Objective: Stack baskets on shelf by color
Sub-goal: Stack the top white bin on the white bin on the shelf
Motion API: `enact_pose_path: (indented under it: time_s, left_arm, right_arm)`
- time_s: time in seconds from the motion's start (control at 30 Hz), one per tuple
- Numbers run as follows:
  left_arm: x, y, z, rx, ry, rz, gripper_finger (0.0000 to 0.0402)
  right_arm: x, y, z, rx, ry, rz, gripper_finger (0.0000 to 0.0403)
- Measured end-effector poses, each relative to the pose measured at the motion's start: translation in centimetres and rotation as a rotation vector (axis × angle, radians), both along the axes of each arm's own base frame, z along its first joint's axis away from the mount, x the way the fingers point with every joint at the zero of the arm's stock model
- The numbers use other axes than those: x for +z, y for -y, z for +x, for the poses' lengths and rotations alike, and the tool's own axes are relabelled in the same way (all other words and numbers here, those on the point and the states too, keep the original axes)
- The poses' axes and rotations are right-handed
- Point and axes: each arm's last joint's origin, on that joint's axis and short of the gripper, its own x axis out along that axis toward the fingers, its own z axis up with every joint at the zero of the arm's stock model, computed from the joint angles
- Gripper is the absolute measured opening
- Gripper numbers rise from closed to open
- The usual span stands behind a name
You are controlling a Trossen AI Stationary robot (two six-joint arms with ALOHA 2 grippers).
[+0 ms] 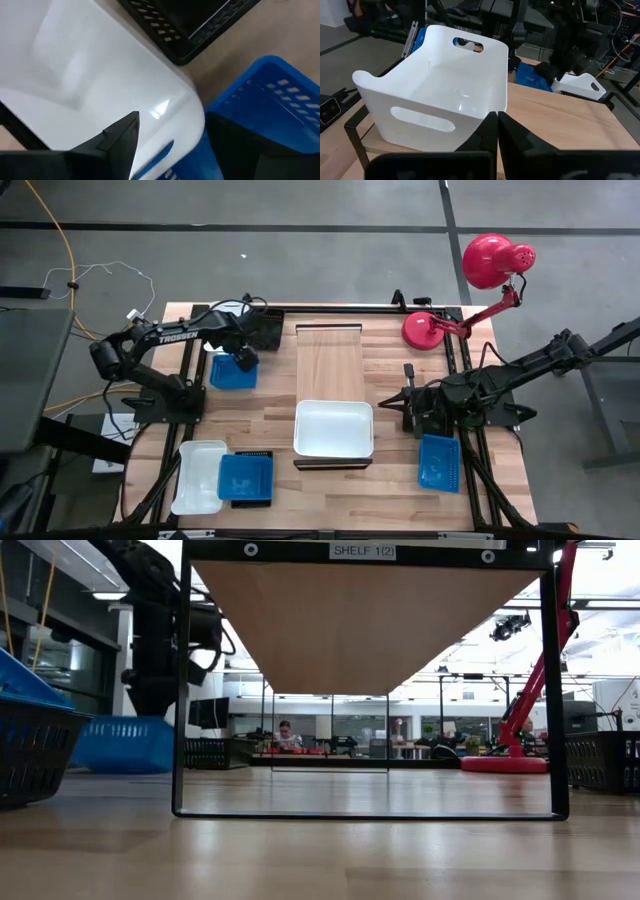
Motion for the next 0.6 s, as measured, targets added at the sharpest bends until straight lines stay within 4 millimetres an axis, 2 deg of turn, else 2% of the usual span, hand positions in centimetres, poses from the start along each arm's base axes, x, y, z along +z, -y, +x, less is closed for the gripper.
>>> enact_pose_path:
  time_s: [0.27,0.6]
  left_arm:
    - [-0.23,-0.43,0.36,-0.015,0.000,0.038,0.0201]
    - [-0.25,-0.33,0.30,-0.024,-0.005,0.024,0.0126]
  right_arm:
    - [-0.01,0.00,0.01,-0.001,0.000,0.000,0.0000]
    - [-0.05,0.01,0.00,-0.009,-0.006,0.020,0.0000]
